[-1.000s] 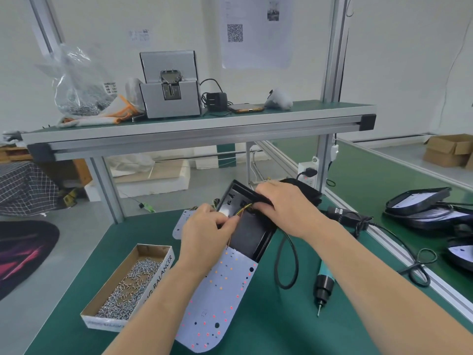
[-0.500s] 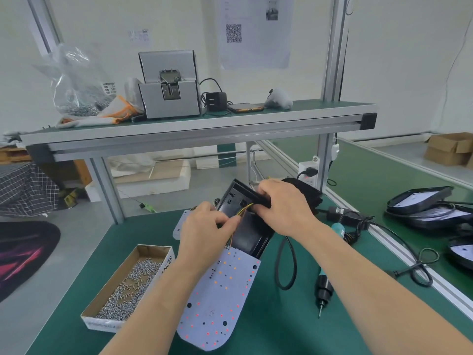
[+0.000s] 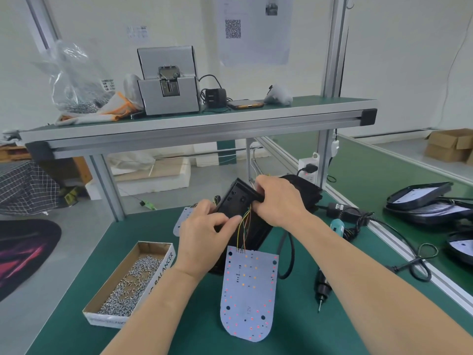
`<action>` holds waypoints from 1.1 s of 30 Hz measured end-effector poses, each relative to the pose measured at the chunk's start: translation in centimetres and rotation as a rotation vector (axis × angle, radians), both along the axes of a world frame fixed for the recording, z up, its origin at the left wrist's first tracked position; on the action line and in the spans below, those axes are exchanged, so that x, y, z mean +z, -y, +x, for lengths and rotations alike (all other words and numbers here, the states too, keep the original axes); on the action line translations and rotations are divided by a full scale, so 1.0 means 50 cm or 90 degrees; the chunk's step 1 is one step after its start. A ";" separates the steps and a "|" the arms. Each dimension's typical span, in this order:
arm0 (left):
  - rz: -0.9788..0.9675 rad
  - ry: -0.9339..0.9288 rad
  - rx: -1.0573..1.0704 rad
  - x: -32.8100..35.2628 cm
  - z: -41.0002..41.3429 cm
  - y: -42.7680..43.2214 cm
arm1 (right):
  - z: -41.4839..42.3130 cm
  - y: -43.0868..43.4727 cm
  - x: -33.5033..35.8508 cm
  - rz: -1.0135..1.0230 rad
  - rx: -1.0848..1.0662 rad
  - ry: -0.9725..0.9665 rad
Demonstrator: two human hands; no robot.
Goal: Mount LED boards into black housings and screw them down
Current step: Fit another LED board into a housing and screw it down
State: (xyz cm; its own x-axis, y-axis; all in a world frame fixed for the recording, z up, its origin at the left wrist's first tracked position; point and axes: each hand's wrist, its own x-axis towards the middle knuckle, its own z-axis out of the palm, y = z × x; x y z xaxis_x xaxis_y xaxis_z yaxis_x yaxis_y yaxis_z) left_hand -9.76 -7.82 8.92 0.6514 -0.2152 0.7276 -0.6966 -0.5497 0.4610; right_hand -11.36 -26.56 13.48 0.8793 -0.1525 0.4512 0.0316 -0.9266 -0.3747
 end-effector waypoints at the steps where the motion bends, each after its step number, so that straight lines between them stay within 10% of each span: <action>1: -0.004 0.006 -0.004 -0.004 -0.001 0.000 | 0.002 -0.001 -0.001 0.014 0.003 -0.003; 9: -0.029 -0.025 -0.127 -0.028 -0.022 -0.006 | 0.004 -0.003 -0.001 -0.023 0.021 0.001; 18: -0.086 -0.400 -0.217 -0.044 -0.030 -0.024 | -0.019 -0.038 -0.019 -0.162 0.023 0.139; 27: -0.213 -0.442 -0.168 -0.064 -0.024 -0.052 | -0.044 -0.021 0.041 0.001 0.298 -0.159; 33: -0.296 -0.481 -0.153 -0.077 -0.020 -0.069 | -0.145 -0.005 -0.004 0.120 0.112 0.011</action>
State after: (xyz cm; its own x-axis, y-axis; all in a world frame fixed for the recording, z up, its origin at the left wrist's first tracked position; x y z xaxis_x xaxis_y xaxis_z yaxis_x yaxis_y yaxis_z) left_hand -10.78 -4.38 5.08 0.9645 -0.1992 0.1735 -0.1913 -0.0740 0.9787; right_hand -18.61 -26.33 13.28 0.8925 -0.0811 0.4438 0.1935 -0.8198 -0.5390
